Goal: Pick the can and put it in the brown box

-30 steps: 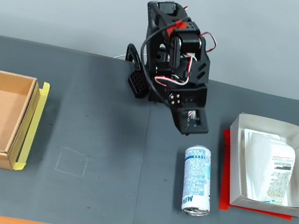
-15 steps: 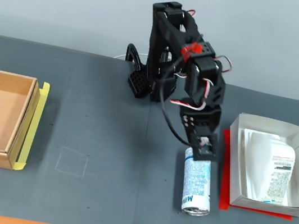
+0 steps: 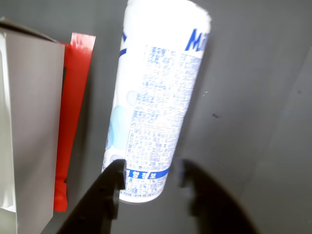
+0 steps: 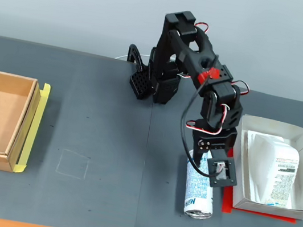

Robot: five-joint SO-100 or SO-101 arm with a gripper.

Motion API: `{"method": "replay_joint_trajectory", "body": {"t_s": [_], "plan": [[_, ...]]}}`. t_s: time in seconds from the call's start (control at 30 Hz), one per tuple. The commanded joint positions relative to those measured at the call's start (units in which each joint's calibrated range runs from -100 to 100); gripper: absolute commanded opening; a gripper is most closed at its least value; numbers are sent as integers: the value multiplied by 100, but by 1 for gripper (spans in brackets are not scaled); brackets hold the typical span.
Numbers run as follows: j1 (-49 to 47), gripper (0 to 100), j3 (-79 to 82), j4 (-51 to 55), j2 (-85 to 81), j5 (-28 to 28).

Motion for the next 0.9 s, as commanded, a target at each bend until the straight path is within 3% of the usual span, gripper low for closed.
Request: {"method": "replay_joint_trajectory", "body": {"t_s": [0.0,0.27,0.87], "plan": [[-34,31,-328,-85,46,-22],[-34,49,-328,-580,317,-22],[-237,49,-337,-1213,1223,-27]]}}
